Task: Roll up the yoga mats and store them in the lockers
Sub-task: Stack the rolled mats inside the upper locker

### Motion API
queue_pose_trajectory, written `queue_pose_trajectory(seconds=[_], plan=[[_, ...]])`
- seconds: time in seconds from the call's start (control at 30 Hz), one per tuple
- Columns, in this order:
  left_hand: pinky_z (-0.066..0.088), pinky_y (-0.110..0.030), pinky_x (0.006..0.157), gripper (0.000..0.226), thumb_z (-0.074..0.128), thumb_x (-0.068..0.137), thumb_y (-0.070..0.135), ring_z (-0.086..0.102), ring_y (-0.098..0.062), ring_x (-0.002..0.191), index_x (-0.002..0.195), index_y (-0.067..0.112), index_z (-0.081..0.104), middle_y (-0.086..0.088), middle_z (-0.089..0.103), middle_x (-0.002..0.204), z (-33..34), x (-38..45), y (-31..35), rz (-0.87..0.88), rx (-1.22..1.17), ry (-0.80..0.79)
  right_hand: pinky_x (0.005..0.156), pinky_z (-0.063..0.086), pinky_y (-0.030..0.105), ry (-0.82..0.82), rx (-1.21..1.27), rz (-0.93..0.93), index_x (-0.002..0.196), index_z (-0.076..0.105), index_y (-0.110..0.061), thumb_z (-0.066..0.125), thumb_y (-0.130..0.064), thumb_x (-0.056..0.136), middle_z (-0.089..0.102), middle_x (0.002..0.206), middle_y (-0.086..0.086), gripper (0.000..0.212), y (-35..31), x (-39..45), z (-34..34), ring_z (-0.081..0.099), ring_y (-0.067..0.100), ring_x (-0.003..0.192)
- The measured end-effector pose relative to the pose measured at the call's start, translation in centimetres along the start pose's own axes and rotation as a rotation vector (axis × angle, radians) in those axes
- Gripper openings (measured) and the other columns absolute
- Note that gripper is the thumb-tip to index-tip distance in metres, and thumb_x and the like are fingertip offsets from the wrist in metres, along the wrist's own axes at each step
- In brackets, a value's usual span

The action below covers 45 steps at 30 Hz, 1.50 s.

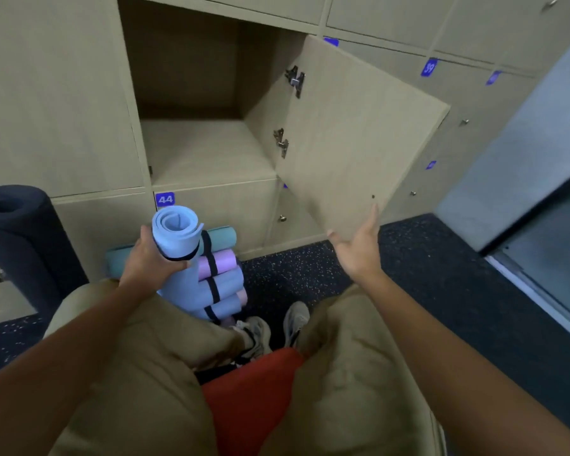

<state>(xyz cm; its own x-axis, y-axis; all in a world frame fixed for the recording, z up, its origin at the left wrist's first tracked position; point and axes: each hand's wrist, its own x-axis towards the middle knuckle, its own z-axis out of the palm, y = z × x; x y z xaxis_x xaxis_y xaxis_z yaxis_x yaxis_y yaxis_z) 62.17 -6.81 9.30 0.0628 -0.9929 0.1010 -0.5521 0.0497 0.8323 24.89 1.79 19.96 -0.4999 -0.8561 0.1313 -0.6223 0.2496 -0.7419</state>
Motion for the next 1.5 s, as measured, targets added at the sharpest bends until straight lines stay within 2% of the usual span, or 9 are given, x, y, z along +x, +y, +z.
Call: queue_pose_trajectory(seconds=[0.1, 0.3, 0.4, 0.63, 0.9, 1.07, 1.2, 1.3, 1.5], plan=[[0.049, -0.049, 0.098, 0.102, 0.100, 0.058, 0.024, 0.057, -0.034, 0.121, 0.138, 0.012, 0.039, -0.011, 0.055, 0.133, 0.1, -0.3, 0.2, 0.004, 0.005, -0.010, 0.127, 0.013, 0.042, -0.141, -0.130, -0.078, 0.163, -0.006, -0.018, 0.071, -0.032, 0.095, 0.002, 0.172, 0.003, 0.104, 0.4, 0.5, -0.8, 0.007, 0.024, 0.157], [0.048, -0.041, 0.088, 0.093, 0.100, 0.059, 0.025, 0.059, -0.028, 0.115, 0.127, 0.009, 0.039, -0.009, 0.057, 0.126, 0.0, -0.6, 0.1, -0.031, -0.029, -0.011, 0.125, 0.021, 0.050, -0.300, -0.184, -0.187, 0.163, 0.005, -0.024, 0.068, -0.042, 0.096, 0.015, 0.170, 0.004, 0.095, -2.3, 2.2, 1.0, 0.019, 0.027, 0.155], [0.046, -0.037, 0.087, 0.088, 0.098, 0.062, 0.029, 0.057, -0.023, 0.113, 0.123, 0.013, 0.037, -0.004, 0.055, 0.124, 0.2, -0.2, 0.1, -0.027, -0.043, -0.017, 0.122, 0.022, 0.042, -0.370, -0.201, -0.268, 0.163, 0.009, -0.021, 0.067, -0.039, 0.097, 0.021, 0.168, 0.006, 0.089, -4.2, 2.9, 3.2, 0.025, 0.025, 0.153], [0.047, -0.037, 0.089, 0.082, 0.095, 0.066, 0.041, 0.056, -0.017, 0.108, 0.121, 0.018, 0.039, 0.003, 0.056, 0.119, 0.6, 1.0, 0.1, -0.028, -0.065, 0.003, 0.120, 0.032, 0.045, -0.549, -0.246, -0.376, 0.159, 0.024, -0.019, 0.064, -0.035, 0.099, 0.034, 0.161, 0.009, 0.075, -6.9, 5.2, 11.5, 0.036, 0.027, 0.147], [0.046, -0.027, 0.093, 0.079, 0.093, 0.071, 0.030, 0.056, -0.009, 0.109, 0.127, 0.028, 0.037, 0.016, 0.056, 0.120, 0.8, 3.6, -1.0, -0.095, -0.174, 0.087, 0.114, 0.040, 0.038, -0.733, -0.348, -0.324, 0.151, 0.043, -0.016, 0.069, -0.031, 0.096, 0.046, 0.153, 0.007, 0.062, -4.0, 8.6, 23.3, 0.048, 0.025, 0.136], [0.047, -0.008, 0.081, 0.077, 0.091, 0.075, 0.026, 0.055, 0.018, 0.103, 0.130, 0.027, 0.037, 0.027, 0.052, 0.122, 1.3, 6.3, -2.1, -0.147, -0.282, 0.118, 0.112, 0.042, 0.040, -0.831, -0.420, -0.252, 0.154, 0.039, -0.017, 0.071, -0.026, 0.094, 0.047, 0.151, 0.010, 0.069, -2.2, 11.8, 29.6, 0.050, 0.028, 0.134], [0.050, -0.025, 0.088, 0.083, 0.087, 0.061, 0.058, 0.058, 0.012, 0.105, 0.127, 0.035, 0.041, 0.026, 0.057, 0.119, 1.6, 8.5, -3.2, -0.212, -0.335, 0.148, 0.113, 0.040, 0.043, -0.872, -0.431, -0.260, 0.155, 0.037, -0.019, 0.078, -0.027, 0.087, 0.044, 0.151, 0.011, 0.079, -1.5, 14.6, 33.6, 0.044, 0.030, 0.136], [0.052, -0.032, 0.092, 0.075, 0.084, 0.057, 0.061, 0.060, 0.007, 0.107, 0.118, 0.043, 0.045, 0.021, 0.061, 0.119, 1.9, 9.8, -4.1, -0.243, -0.385, 0.159, 0.113, 0.041, 0.046, -0.925, -0.495, -0.349, 0.154, 0.037, -0.017, 0.082, -0.031, 0.082, 0.042, 0.152, 0.012, 0.086, -0.6, 15.9, 36.9, 0.041, 0.032, 0.139], [0.054, -0.019, 0.083, 0.072, 0.082, 0.063, 0.053, 0.064, -0.001, 0.113, 0.125, 0.040, 0.049, 0.017, 0.066, 0.121, 2.3, 10.9, -5.1, -0.240, -0.519, 0.169, 0.119, 0.029, 0.043, -0.957, -0.633, -0.636, 0.160, 0.025, -0.018, 0.084, -0.039, 0.079, 0.032, 0.161, 0.008, 0.102, 0.5, 17.4, 42.5, 0.028, 0.029, 0.147]])
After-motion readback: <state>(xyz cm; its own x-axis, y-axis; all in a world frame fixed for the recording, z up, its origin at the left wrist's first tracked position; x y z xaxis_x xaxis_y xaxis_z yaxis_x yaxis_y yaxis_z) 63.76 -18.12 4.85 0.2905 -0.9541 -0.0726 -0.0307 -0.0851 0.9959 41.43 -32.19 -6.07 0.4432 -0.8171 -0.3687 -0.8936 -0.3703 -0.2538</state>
